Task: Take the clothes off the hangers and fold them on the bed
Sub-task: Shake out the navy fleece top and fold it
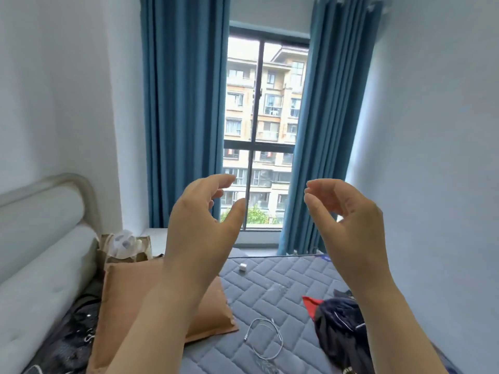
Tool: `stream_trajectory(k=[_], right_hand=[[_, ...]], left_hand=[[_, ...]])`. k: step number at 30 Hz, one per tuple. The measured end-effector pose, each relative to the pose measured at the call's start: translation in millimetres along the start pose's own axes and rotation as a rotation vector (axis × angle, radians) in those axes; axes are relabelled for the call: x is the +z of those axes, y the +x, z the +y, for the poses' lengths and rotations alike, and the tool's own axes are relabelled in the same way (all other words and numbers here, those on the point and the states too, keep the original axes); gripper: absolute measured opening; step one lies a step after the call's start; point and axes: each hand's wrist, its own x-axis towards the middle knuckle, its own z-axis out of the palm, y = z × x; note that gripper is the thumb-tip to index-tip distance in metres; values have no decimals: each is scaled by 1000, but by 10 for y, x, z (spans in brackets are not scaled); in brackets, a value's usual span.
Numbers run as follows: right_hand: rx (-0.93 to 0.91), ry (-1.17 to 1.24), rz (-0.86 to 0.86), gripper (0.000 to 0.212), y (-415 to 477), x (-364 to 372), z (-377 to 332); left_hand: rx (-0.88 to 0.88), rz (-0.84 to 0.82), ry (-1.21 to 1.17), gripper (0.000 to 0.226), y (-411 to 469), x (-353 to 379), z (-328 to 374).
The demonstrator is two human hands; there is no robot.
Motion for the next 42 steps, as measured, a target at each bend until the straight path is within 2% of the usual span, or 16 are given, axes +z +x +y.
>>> stream_trajectory(k=[6,15,26,35,42], right_hand=[[53,-105,13,17,-78,-734,575],[226,-195,-78,14,-253,-1715,1605],[495,-324,-150,16,-818,-2228,2284],[540,-307,-219,19,-952,-2524,2918],[573,-267,-308,20,-870,-3369,3768]], left_hand=[[20,-115,-10,35,-256,851,210],[-139,-254,-41,34,-744,2172,344],[-242,-485,-92,33,-1245,3073,187],[-244,-518,-31,33,-1445,3679,210],[-310,-470,20,31,-1830,4750,529]])
